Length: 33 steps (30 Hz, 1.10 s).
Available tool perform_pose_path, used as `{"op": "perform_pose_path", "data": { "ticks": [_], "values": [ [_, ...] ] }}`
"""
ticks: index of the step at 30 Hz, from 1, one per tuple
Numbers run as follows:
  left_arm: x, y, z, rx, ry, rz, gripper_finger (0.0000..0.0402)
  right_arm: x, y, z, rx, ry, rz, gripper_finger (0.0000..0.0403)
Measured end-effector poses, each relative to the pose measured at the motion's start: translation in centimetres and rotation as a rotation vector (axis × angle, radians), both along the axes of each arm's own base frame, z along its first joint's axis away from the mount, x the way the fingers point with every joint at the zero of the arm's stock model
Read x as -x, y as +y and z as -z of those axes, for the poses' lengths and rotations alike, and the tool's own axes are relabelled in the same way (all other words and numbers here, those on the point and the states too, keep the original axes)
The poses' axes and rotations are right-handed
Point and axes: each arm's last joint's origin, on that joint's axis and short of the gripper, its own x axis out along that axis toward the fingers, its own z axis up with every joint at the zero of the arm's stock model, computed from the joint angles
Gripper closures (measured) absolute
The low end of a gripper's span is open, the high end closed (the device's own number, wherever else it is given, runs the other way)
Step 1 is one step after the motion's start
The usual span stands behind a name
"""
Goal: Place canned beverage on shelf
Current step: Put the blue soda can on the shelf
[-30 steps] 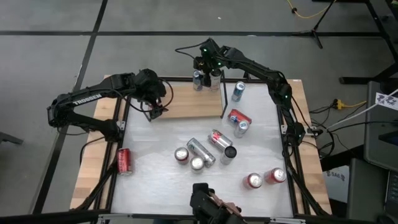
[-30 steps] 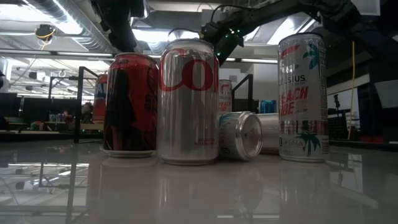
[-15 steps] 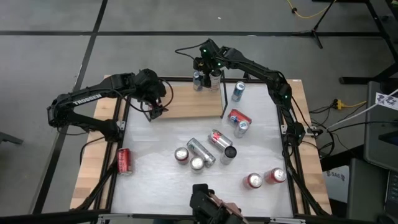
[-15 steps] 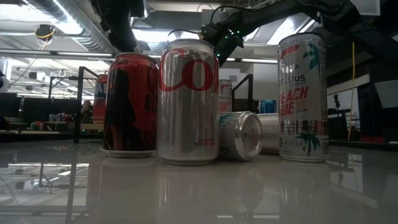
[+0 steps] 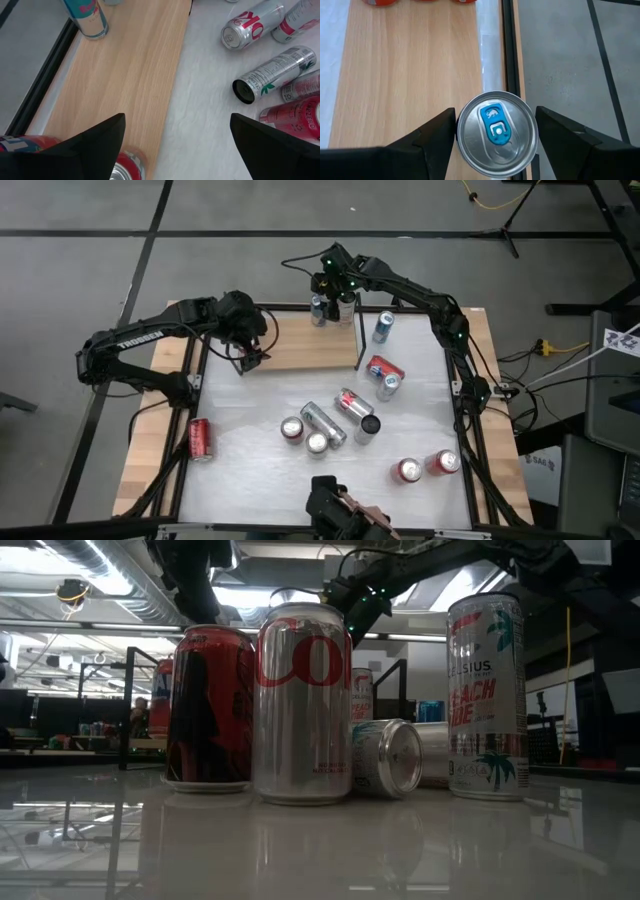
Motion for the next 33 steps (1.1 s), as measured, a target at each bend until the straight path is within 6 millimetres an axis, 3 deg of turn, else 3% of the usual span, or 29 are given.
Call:
{"op": "perform_pose_path", "data": {
  "ticks": [33],
  "values": [
    [0.0,0.0,0.0,-0.001,0.000,0.001,0.0050,1.1,0.4,-0.3,0.021,0.110,0.057,0.0141]
  ]
}}
